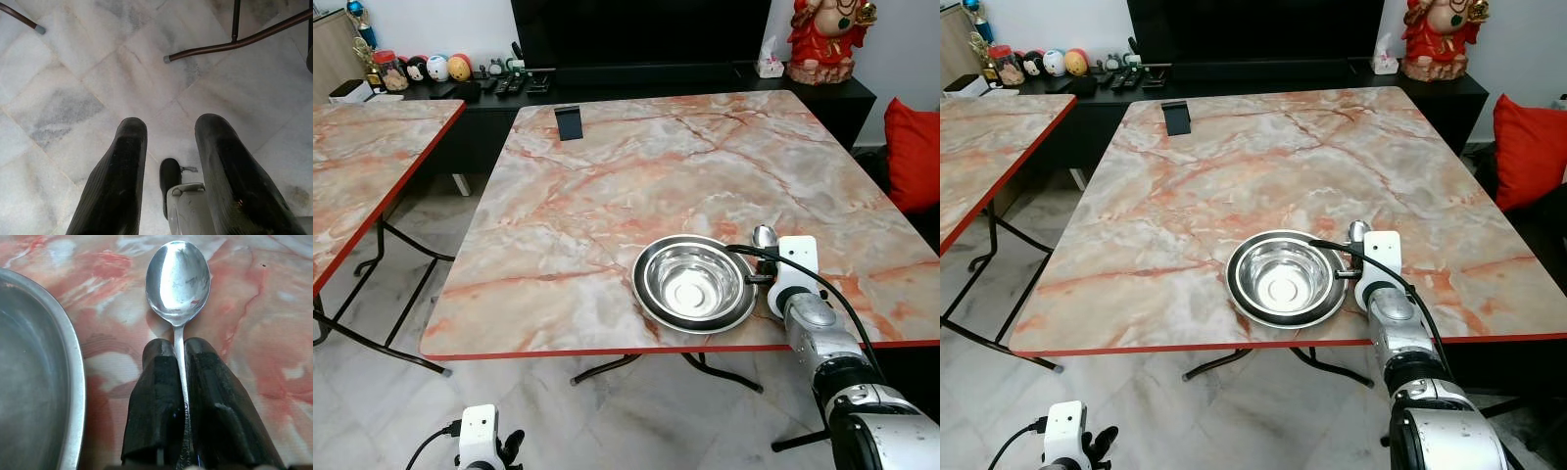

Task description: Setting the table

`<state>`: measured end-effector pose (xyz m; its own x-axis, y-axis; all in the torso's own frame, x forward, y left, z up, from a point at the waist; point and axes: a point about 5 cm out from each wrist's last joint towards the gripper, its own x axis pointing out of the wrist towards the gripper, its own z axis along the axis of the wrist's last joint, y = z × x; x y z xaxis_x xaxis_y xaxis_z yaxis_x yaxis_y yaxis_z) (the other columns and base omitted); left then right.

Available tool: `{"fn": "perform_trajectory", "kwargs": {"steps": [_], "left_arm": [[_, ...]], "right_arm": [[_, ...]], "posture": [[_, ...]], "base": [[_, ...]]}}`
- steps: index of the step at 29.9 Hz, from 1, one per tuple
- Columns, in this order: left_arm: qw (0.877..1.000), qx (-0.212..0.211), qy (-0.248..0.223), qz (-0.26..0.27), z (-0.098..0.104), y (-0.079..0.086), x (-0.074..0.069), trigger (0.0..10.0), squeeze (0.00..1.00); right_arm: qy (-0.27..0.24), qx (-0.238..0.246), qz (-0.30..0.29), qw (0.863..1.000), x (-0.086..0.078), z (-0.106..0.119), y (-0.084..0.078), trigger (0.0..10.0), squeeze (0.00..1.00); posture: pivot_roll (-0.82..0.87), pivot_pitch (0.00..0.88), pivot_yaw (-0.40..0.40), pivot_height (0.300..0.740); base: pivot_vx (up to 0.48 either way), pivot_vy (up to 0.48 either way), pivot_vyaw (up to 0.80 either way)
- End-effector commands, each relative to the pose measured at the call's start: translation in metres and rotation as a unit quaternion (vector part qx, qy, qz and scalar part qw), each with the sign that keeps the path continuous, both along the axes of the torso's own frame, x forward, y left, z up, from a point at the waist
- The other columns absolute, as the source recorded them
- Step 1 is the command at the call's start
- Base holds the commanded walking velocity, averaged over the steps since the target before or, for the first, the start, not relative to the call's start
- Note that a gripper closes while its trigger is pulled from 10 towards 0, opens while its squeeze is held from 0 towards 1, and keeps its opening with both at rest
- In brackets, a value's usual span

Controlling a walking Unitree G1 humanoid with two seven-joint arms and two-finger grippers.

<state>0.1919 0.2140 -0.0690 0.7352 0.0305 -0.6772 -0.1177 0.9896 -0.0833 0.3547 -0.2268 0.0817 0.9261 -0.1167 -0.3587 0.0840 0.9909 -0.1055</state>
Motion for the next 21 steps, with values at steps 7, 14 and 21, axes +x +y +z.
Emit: {"fn": "perform_trajectory", "kwargs": {"steps": [7, 14, 21], "left_arm": [[1.000, 0.010, 0.003, -0.008, 0.0007, 0.0046, -0.0005, 10.0, 0.00], [1.000, 0.010, 0.005, -0.008, 0.0003, 0.0045, -0.0009, 10.0, 0.00], [1.000, 0.010, 0.003, -0.009, 0.0009, 0.0030, 0.0009, 10.0, 0.00]], "right_arm": [[0.002, 0.002, -0.003, 1.000, 0.0012, 0.0005, 0.0001, 10.0, 0.00], [0.003, 0.005, -0.003, 1.000, 0.0011, 0.0000, 0.0004, 10.0, 0.31], [0.004, 0.006, -0.003, 1.000, 0.0010, -0.0003, 0.0004, 10.0, 0.30]], "posture": [[-0.06, 0.000, 0.086, 0.740], [-0.06, 0.000, 0.088, 0.740], [-0.07, 0.000, 0.088, 0.740]], "base": [[0.000, 0.000, 0.00], [0.000, 0.000, 0.00], [0.000, 0.000, 0.00]]}}
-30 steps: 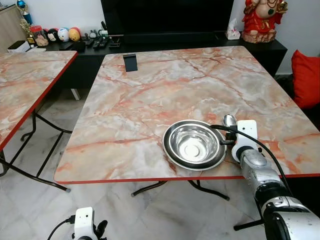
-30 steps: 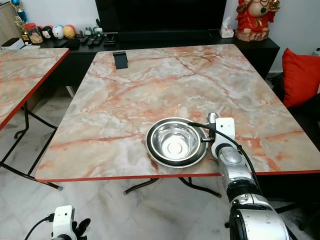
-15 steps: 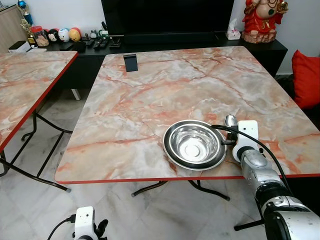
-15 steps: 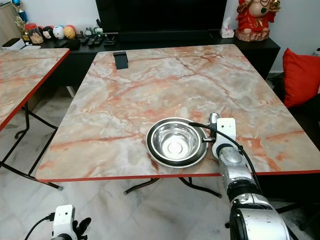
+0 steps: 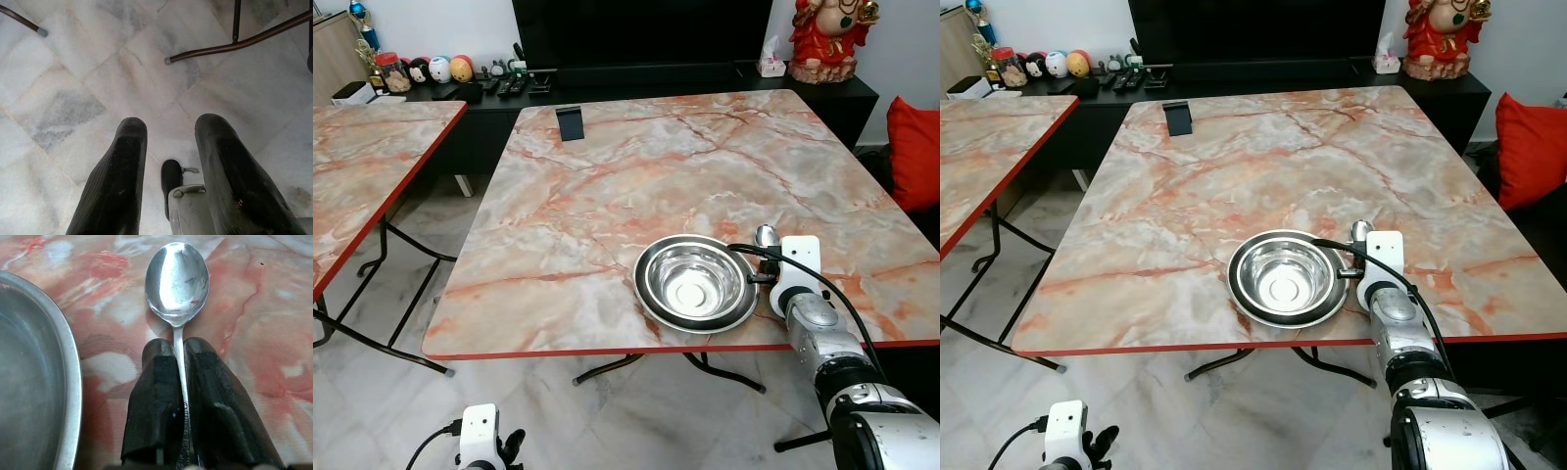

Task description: Setting the table

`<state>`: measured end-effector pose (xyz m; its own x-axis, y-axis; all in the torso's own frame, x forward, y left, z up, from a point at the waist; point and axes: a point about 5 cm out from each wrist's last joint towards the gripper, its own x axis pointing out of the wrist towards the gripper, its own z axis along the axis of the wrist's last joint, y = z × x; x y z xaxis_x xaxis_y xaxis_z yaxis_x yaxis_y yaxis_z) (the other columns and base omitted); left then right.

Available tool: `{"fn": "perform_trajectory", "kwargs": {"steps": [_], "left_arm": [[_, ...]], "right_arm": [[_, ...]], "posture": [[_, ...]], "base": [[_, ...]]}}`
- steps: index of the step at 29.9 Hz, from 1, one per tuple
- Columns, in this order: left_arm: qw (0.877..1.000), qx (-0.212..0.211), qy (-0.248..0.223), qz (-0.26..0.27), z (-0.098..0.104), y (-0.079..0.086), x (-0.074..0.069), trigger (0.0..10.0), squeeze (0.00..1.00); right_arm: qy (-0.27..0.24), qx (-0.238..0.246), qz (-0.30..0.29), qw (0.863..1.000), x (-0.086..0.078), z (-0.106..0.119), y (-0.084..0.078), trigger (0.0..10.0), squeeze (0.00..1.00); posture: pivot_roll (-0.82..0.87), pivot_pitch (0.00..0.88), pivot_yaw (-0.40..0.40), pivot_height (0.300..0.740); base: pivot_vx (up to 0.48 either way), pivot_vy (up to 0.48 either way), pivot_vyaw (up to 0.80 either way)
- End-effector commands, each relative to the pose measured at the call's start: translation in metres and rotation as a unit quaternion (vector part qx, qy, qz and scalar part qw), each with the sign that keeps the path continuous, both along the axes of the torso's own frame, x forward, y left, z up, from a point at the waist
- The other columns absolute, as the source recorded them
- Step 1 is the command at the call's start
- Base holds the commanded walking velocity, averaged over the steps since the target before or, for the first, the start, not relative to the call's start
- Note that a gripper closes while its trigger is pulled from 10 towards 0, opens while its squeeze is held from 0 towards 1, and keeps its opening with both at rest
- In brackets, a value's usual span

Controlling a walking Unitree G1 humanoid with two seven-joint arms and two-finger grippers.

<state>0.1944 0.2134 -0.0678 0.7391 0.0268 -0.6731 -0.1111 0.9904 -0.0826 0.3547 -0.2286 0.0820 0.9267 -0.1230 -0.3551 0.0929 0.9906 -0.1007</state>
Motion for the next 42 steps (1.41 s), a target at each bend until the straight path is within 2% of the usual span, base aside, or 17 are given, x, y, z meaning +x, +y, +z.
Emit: {"fn": "perform_trajectory", "kwargs": {"steps": [1, 2, 3, 6, 10, 11, 16, 17, 18, 22, 23, 24, 25, 29, 42], "left_arm": [[1.000, 0.009, 0.005, -0.006, 0.000, 0.003, -0.001, 10.0, 0.00], [1.000, 0.009, 0.005, -0.006, 0.000, 0.003, -0.001, 10.0, 0.00], [1.000, 0.009, 0.005, -0.006, 0.000, 0.003, -0.001, 10.0, 0.00], [1.000, 0.009, 0.004, -0.006, 0.000, 0.003, -0.001, 10.0, 0.00], [1.000, 0.009, 0.005, -0.006, 0.000, 0.004, -0.002, 10.0, 0.00], [1.000, 0.009, 0.005, -0.006, 0.000, 0.004, -0.002, 10.0, 0.00], [1.000, 0.009, 0.006, -0.006, -0.001, 0.004, -0.002, 10.0, 0.00], [1.000, 0.009, 0.007, -0.006, -0.001, 0.004, -0.003, 10.0, 0.00], [1.000, 0.008, 0.008, -0.005, -0.001, 0.004, -0.003, 10.0, 0.00], [1.000, 0.009, 0.010, -0.005, -0.001, 0.004, -0.003, 10.0, 0.00], [1.000, 0.009, 0.011, -0.005, -0.001, 0.004, -0.003, 10.0, 0.00], [1.000, 0.009, 0.011, -0.005, -0.001, 0.004, -0.003, 10.0, 0.00], [1.000, 0.010, 0.011, -0.005, -0.001, 0.005, -0.003, 10.0, 0.00], [1.000, 0.010, 0.012, -0.004, -0.001, 0.005, -0.003, 10.0, 0.00], [1.000, 0.010, 0.015, -0.004, -0.002, 0.005, -0.004, 10.0, 0.00]], "right_arm": [[0.006, 0.005, 0.002, 1.000, 0.001, -0.001, 0.003, 10.0, 0.34], [0.006, 0.005, 0.003, 1.000, 0.001, -0.001, 0.003, 10.0, 0.34], [0.007, 0.005, 0.002, 1.000, 0.001, -0.001, 0.003, 10.0, 0.47], [0.008, 0.005, 0.002, 1.000, 0.001, -0.002, 0.003, 10.0, 0.43], [0.008, 0.006, 0.002, 1.000, 0.000, -0.002, 0.003, 10.0, 0.45], [0.008, 0.007, 0.002, 1.000, 0.000, -0.002, 0.004, 10.0, 0.50], [0.008, 0.008, 0.002, 1.000, 0.000, -0.002, 0.004, 10.0, 0.50], [0.007, 0.010, 0.002, 1.000, 0.001, -0.002, 0.004, 10.0, 0.94], [0.008, 0.009, 0.001, 1.000, 0.000, -0.002, 0.004, 10.0, 0.98], [0.009, 0.008, 0.000, 1.000, 0.000, -0.003, 0.003, 10.0, 0.96], [0.010, 0.006, 0.001, 1.000, 0.000, -0.003, 0.003, 10.0, 0.91], [0.011, 0.003, 0.001, 1.000, 0.000, -0.003, 0.003, 10.0, 0.56], [0.011, 0.002, 0.002, 1.000, 0.000, -0.003, 0.003, 10.0, 0.00], [0.008, 0.002, 0.000, 1.000, 0.000, -0.002, 0.003, 10.0, 0.00], [-0.050, 0.009, -0.002, 0.999, 0.008, 0.014, 0.005, 10.0, 0.00]], "posture": [[-0.06, 0.000, 0.088, 0.740], [-0.06, 0.000, 0.088, 0.740], [-0.06, 0.000, 0.088, 0.740], [-0.06, 0.000, 0.088, 0.740], [-0.06, 0.000, 0.089, 0.740], [-0.06, 0.000, 0.089, 0.740], [-0.06, 0.000, 0.089, 0.740], [-0.06, 0.000, 0.089, 0.740], [-0.06, 0.000, 0.090, 0.740], [-0.06, 0.000, 0.090, 0.740], [-0.06, 0.000, 0.090, 0.740], [-0.06, 0.000, 0.090, 0.740], [-0.06, 0.000, 0.090, 0.740], [-0.06, 0.000, 0.091, 0.740], [-0.06, 0.000, 0.093, 0.740]], "base": [[0.000, 0.000, 0.00], [0.000, 0.000, 0.00], [0.000, 0.000, 0.00], [0.000, 0.000, 0.00], [0.000, 0.000, 0.00], [0.000, 0.000, 0.00], [0.000, 0.000, 0.00], [0.000, 0.000, 0.00], [0.000, 0.000, 0.00], [0.000, 0.000, 0.00], [0.000, 0.000, 0.00], [0.000, 0.000, 0.00], [0.000, 0.000, 0.00], [0.000, 0.000, 0.00], [0.000, 0.000, 0.00]]}}
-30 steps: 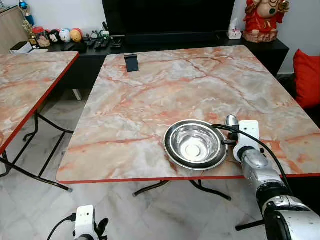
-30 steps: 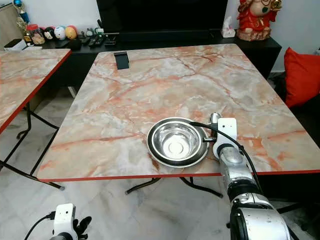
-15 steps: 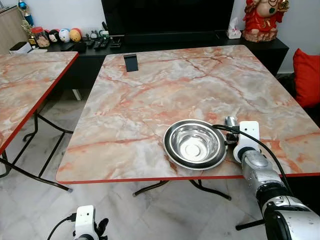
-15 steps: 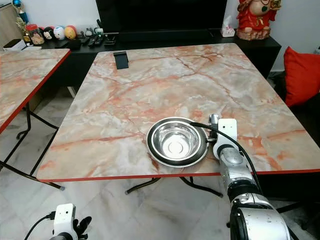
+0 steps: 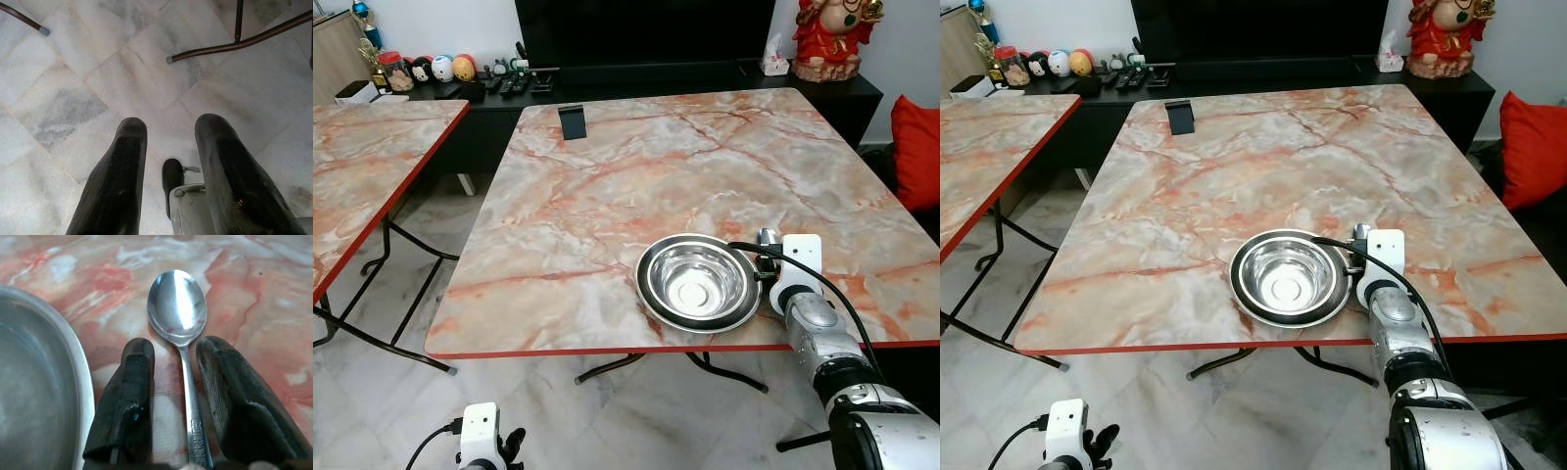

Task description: Setting the table

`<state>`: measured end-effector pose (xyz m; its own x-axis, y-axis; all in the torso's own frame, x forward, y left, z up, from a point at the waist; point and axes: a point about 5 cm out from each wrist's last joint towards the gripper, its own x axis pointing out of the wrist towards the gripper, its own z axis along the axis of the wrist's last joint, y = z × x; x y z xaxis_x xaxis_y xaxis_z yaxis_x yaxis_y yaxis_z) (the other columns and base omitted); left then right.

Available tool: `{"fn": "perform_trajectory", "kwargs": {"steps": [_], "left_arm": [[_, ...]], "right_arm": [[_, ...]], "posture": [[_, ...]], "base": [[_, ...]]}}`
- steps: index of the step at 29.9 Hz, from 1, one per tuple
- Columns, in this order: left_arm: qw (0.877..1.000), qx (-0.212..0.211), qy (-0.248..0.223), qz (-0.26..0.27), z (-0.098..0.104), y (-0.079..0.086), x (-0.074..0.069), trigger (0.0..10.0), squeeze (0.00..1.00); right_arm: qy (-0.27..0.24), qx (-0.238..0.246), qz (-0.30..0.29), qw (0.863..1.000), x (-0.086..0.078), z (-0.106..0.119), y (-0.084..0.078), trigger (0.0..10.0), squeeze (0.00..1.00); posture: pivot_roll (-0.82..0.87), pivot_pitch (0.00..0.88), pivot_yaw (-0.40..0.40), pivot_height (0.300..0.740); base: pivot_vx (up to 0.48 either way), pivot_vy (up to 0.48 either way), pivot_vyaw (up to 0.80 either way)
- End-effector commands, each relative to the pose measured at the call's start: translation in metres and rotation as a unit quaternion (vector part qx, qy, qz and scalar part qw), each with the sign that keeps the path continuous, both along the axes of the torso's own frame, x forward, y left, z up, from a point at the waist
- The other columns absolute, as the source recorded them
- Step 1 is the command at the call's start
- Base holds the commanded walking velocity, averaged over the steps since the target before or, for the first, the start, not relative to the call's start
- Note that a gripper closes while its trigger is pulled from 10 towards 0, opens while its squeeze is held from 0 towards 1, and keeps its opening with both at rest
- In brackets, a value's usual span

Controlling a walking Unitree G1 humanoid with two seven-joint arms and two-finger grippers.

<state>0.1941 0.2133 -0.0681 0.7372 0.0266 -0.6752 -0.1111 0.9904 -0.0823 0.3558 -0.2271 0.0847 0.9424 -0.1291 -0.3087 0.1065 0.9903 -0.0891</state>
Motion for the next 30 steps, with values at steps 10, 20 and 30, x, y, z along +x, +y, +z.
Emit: {"fn": "perform_trajectory", "kwargs": {"steps": [10, 20, 30], "left_arm": [[1.000, 0.010, 0.014, -0.012, -0.002, 0.004, -0.004, 10.0, 0.00], [1.000, 0.010, 0.009, -0.012, -0.004, 0.006, -0.011, 10.0, 0.00], [1.000, 0.015, 0.015, -0.006, -0.007, 0.012, -0.023, 10.0, 0.00]], "right_arm": [[-0.103, -0.014, -0.028, 0.994, 0.011, 0.033, -0.004, 10.0, 0.00], [-0.267, -0.014, -0.003, 0.964, 0.003, 0.072, 0.014, 10.0, 0.00], [-0.337, -0.008, 0.029, 0.941, -0.014, 0.095, 0.035, 10.0, 0.00]], "posture": [[-0.07, 0.000, 0.091, 0.740], [-0.10, 0.000, 0.077, 0.740], [-0.12, 0.000, 0.085, 0.740]], "base": [[0.000, 0.000, 0.00], [0.000, 0.000, 0.00], [0.000, 0.000, 0.00]]}}
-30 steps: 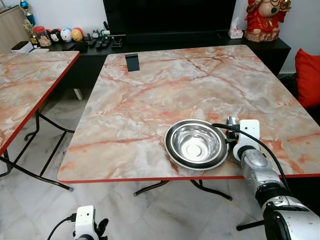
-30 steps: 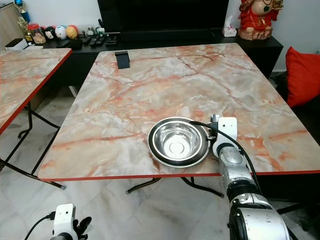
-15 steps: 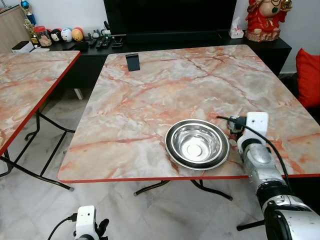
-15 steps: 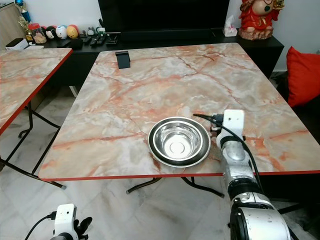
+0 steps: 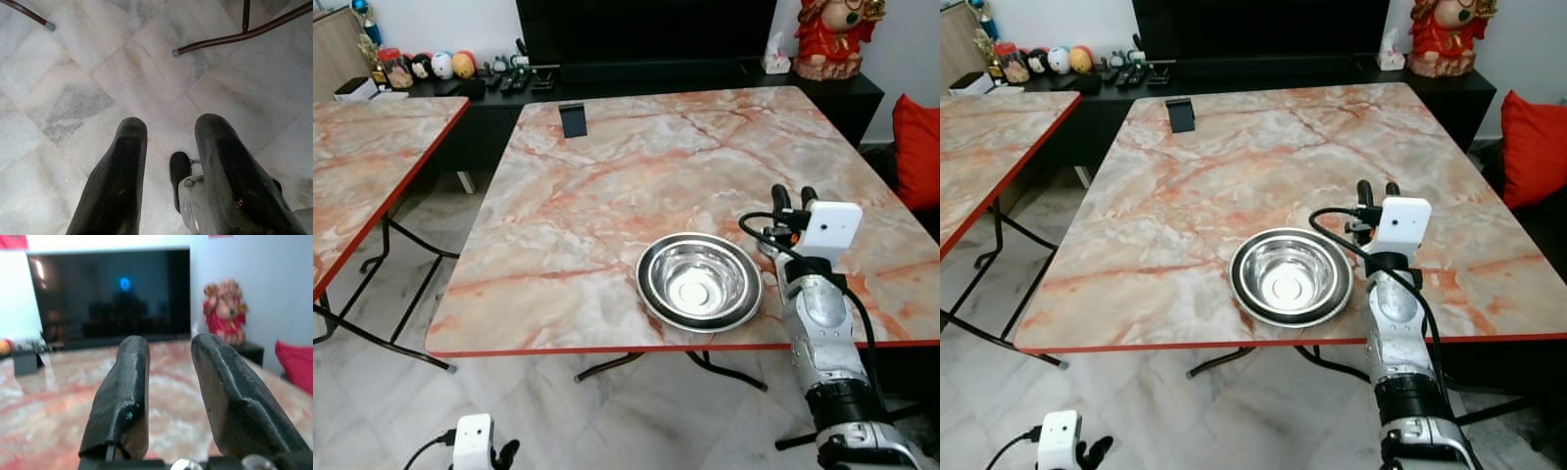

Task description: Setting the table

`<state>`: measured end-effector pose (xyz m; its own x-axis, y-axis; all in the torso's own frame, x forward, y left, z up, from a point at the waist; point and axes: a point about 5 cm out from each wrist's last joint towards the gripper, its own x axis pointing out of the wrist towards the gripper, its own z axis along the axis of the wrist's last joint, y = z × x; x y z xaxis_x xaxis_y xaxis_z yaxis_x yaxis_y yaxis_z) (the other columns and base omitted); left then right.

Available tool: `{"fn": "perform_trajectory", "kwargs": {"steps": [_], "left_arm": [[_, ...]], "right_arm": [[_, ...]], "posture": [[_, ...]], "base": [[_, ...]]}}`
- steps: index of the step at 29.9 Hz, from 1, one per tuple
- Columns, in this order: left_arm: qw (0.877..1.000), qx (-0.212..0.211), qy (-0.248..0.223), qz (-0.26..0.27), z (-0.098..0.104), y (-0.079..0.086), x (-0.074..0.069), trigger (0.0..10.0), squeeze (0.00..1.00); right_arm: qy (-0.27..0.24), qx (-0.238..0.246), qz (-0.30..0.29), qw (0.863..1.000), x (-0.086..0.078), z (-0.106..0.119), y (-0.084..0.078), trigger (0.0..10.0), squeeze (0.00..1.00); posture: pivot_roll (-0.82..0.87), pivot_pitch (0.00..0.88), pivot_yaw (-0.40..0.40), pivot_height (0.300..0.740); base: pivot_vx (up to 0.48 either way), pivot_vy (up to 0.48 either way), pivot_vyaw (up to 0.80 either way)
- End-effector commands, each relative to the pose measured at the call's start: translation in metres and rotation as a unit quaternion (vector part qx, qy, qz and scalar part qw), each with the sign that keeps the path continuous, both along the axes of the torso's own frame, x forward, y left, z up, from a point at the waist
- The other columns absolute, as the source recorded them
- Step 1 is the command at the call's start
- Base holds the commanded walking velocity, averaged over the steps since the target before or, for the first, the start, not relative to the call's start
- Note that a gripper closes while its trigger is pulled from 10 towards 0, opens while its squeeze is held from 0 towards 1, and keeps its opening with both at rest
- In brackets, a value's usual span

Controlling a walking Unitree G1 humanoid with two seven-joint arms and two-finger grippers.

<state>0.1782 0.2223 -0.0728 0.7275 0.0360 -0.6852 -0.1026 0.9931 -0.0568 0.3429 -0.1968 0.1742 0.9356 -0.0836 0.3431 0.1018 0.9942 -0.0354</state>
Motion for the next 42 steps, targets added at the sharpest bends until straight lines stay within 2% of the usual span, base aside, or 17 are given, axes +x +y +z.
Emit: {"fn": "perform_trajectory", "kwargs": {"steps": [1, 14, 27, 34, 42], "left_arm": [[1.000, 0.003, 0.008, -0.002, -0.002, 0.003, -0.007, 10.0, 0.00], [1.000, -0.001, 0.010, -0.002, -0.003, -0.001, -0.007, 10.0, 0.00], [1.000, -0.014, -0.002, 0.025, -0.005, -0.017, -0.004, 10.0, 0.00], [0.999, -0.011, -0.021, 0.039, -0.002, -0.013, -0.001, 10.0, 0.00], [0.998, -0.010, -0.038, 0.045, 0.002, -0.010, 0.002, 10.0, 0.00]], "right_arm": [[-0.022, 0.002, 0.004, 1.000, -0.003, 0.011, 0.006, 10.0, 0.00], [-0.002, -0.006, 0.003, 1.000, -0.017, 0.003, 0.008, 10.0, 0.00], [-0.006, -0.030, 0.047, 0.998, -0.004, 0.020, 0.012, 10.0, 0.00], [-0.005, -0.031, 0.078, 0.996, 0.004, 0.024, 0.025, 10.0, 0.00], [-0.003, -0.025, 0.083, 0.996, 0.005, 0.023, 0.028, 10.0, 0.00]], "posture": [[-0.12, 0.000, 0.086, 0.740], [-0.14, 0.000, 0.077, 0.740], [-0.08, 0.000, -0.004, 0.740], [-0.06, 0.000, -0.012, 0.740], [-0.07, 0.000, 0.004, 0.740]], "base": [[0.000, 0.000, 0.00], [0.000, 0.000, 0.00], [0.000, 0.000, 0.00], [0.000, 0.000, 0.00], [0.000, 0.000, 0.00]]}}
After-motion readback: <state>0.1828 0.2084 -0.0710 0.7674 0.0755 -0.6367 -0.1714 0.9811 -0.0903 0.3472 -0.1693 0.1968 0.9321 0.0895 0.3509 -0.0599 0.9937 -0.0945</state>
